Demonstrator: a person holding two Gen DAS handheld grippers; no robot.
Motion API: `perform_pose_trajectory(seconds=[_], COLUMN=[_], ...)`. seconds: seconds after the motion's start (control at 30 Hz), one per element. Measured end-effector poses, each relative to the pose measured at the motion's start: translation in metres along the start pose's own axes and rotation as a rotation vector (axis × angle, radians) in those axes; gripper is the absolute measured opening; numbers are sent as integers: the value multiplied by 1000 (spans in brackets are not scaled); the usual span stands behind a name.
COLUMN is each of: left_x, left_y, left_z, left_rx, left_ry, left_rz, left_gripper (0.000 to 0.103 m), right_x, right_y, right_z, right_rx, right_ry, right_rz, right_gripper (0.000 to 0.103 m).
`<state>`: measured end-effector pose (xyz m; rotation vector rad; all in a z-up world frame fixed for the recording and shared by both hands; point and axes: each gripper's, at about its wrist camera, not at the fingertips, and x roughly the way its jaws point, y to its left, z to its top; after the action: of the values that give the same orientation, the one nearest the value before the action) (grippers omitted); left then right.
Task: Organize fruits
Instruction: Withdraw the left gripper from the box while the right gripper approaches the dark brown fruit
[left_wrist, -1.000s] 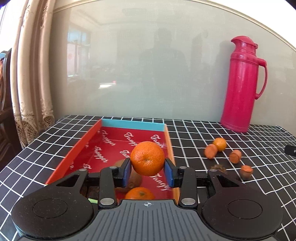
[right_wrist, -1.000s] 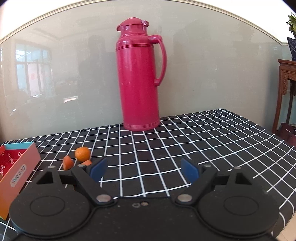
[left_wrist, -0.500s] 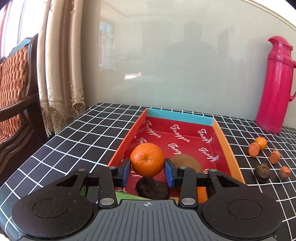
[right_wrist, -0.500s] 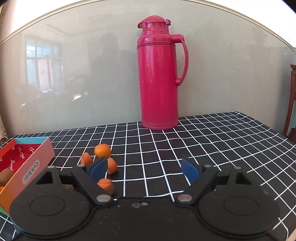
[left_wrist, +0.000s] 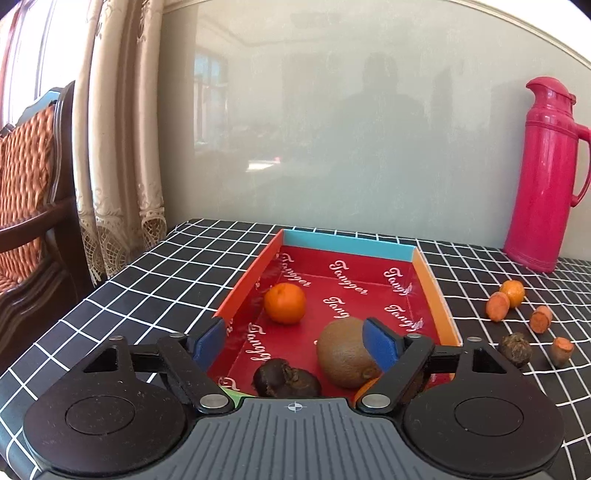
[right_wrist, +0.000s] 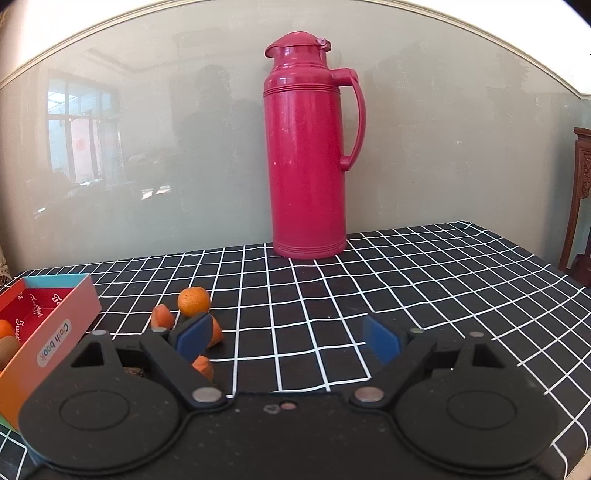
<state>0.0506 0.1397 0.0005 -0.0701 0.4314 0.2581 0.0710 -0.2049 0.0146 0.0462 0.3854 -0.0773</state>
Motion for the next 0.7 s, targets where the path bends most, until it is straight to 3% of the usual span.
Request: perform_pose_trajectory(seconds=[0.07, 0.27, 0.7], left_x=[-4, -8, -10], left_y=[-1, 0, 7], left_z=[1, 4, 3], left_rx=[0, -6, -17], left_ry=[-17, -44, -45], left_rz=[-1, 3, 14], left_gripper=[91, 98, 99], right_x=[0, -1, -2], right_y=[-2, -8, 11], right_z=[0, 0, -1], right_rx=[-1, 5, -42], right_ry=[-2, 0, -2], right_rz=[-5, -15, 14], right_gripper=[88, 88, 88])
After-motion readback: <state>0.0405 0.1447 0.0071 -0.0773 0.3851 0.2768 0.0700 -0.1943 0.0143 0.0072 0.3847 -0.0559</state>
